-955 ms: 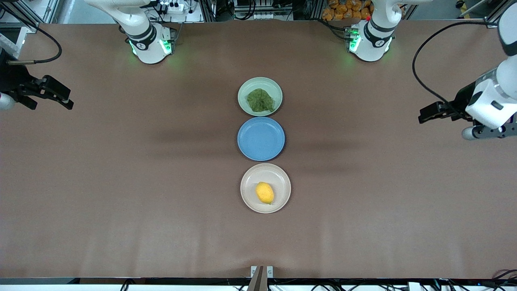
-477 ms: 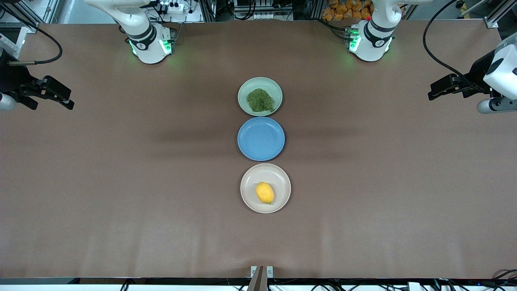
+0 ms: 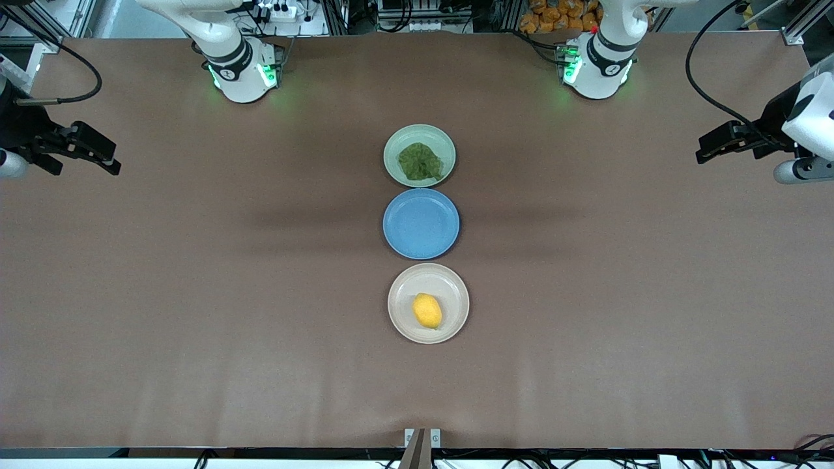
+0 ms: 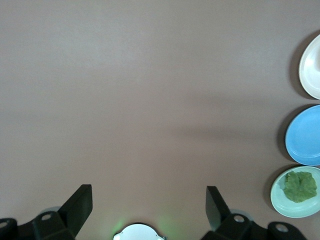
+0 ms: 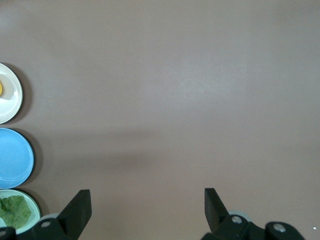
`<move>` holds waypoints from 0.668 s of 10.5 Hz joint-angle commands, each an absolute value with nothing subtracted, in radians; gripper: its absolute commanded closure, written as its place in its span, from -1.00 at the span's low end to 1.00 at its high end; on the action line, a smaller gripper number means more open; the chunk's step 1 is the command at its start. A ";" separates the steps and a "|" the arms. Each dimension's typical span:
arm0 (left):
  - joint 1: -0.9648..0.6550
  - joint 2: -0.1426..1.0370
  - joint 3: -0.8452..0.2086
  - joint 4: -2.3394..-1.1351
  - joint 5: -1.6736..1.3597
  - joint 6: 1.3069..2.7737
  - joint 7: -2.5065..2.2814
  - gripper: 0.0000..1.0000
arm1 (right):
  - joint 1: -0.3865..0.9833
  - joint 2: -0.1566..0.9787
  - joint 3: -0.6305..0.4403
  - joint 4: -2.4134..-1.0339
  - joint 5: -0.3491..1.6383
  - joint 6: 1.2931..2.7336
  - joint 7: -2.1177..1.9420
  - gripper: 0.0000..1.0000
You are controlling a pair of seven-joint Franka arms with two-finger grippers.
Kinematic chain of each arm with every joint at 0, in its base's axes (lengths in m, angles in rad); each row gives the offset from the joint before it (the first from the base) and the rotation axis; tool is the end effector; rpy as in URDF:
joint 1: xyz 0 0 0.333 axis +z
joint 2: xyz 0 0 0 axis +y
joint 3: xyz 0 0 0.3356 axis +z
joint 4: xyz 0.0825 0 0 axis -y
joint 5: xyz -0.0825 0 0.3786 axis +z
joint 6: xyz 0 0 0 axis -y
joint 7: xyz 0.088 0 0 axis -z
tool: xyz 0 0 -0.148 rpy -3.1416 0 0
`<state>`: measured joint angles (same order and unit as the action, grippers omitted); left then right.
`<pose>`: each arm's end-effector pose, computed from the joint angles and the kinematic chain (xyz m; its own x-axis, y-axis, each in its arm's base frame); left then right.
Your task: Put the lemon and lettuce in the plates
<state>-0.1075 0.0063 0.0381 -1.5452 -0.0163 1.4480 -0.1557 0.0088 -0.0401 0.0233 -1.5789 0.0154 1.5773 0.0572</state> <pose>0.5323 -0.0396 0.6016 0.9909 0.0846 -0.1045 0.0850 -0.9964 -0.0001 0.5380 0.0198 0.6217 0.9990 -0.0252 0.0376 -0.0246 -0.9996 -0.0166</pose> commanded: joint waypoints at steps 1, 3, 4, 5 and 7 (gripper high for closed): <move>-0.109 0.009 0.025 -1.505 0.012 1.448 -0.138 -1.00 | 0.003 -0.035 0.026 -1.566 0.026 1.563 0.060 -1.00; -0.109 0.008 0.009 -1.505 0.014 1.488 -0.138 -1.00 | 0.003 -0.035 0.026 -1.565 0.025 1.563 0.051 -1.00; -0.109 0.009 0.006 -1.505 0.015 1.500 -0.137 -1.00 | 0.003 -0.035 0.026 -1.565 0.025 1.563 0.049 -1.00; -0.107 0.011 0.002 -1.506 0.021 1.508 -0.117 -1.00 | 0.003 -0.035 0.026 -1.565 0.025 1.563 0.048 -1.00; -0.107 0.014 0.000 -1.509 0.031 1.525 -0.101 -1.00 | 0.003 -0.035 0.026 -1.565 0.023 1.563 0.048 -1.00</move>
<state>-0.1080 0.0084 0.0059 -1.5184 0.0020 1.5108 -0.1291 0.0088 -0.0401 0.0232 -1.5789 0.0154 1.5764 0.0567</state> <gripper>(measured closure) 0.000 0.000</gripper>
